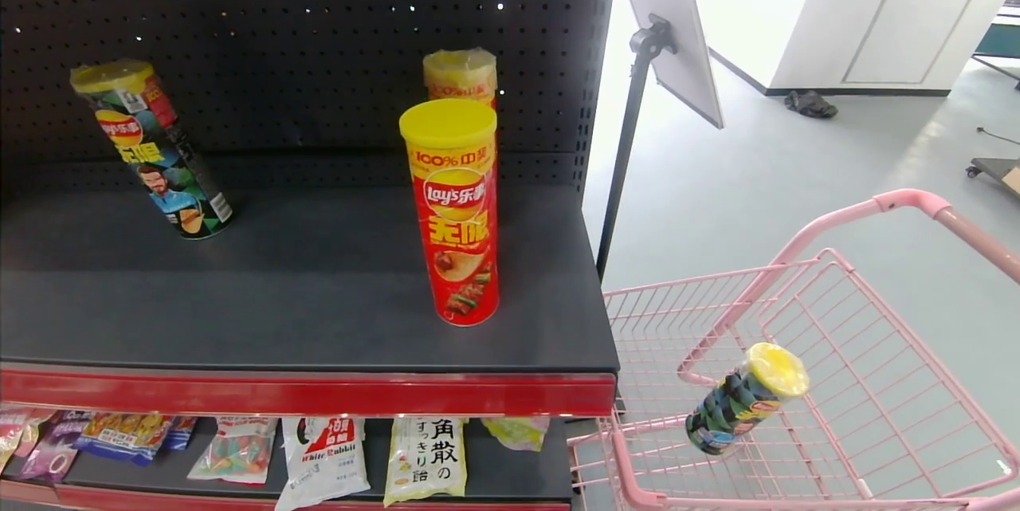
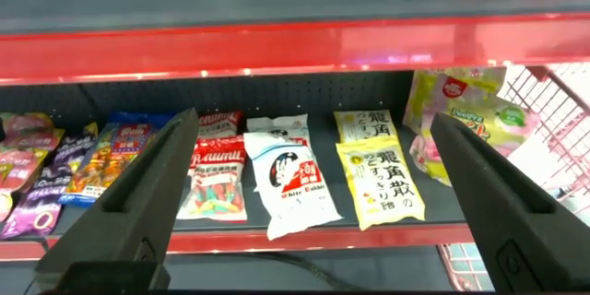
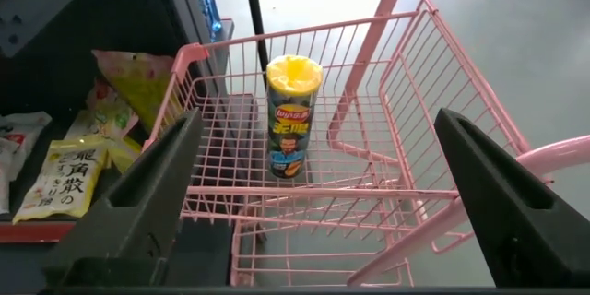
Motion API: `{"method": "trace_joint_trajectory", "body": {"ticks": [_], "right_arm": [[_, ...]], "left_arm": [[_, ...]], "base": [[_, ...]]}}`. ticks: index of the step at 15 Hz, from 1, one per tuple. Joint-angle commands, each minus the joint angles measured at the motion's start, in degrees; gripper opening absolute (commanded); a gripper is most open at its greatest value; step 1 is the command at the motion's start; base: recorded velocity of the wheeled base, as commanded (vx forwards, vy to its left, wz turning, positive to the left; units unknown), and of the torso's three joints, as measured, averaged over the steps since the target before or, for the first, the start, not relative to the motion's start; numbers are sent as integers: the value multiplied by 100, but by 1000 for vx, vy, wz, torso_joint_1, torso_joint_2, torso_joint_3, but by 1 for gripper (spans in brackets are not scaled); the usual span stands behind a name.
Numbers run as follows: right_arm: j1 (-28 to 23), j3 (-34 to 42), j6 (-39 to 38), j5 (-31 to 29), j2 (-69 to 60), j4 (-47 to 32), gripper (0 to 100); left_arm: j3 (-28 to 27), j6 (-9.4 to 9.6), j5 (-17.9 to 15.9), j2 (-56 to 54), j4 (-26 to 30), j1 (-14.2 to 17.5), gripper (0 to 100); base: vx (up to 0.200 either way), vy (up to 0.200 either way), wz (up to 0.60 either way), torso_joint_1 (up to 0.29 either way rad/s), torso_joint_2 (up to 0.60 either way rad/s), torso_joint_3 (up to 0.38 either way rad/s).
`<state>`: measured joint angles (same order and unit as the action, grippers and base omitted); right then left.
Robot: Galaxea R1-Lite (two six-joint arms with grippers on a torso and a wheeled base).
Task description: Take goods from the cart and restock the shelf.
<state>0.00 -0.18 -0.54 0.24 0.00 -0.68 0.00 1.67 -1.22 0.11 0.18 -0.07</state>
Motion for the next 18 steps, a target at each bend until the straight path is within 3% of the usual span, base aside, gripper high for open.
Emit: {"method": "trace_joint_trajectory", "body": {"ticks": [1,11,18], "right_arm": [[0,1,1,2,9,-2,100],[0,1,1,2,9,-2,100],[0,1,1,2,9,-2,100]], "left_arm": [[0,0,-1,-2,-1,-1,100],[0,0,-1,-2,-1,-1,100],[0,0,-1,-2,-1,-1,100]], "base": [[0,0,0,-139,373,198],[0,0,0,-137,341,207],[0,-200,0,-3,13,7]]}}
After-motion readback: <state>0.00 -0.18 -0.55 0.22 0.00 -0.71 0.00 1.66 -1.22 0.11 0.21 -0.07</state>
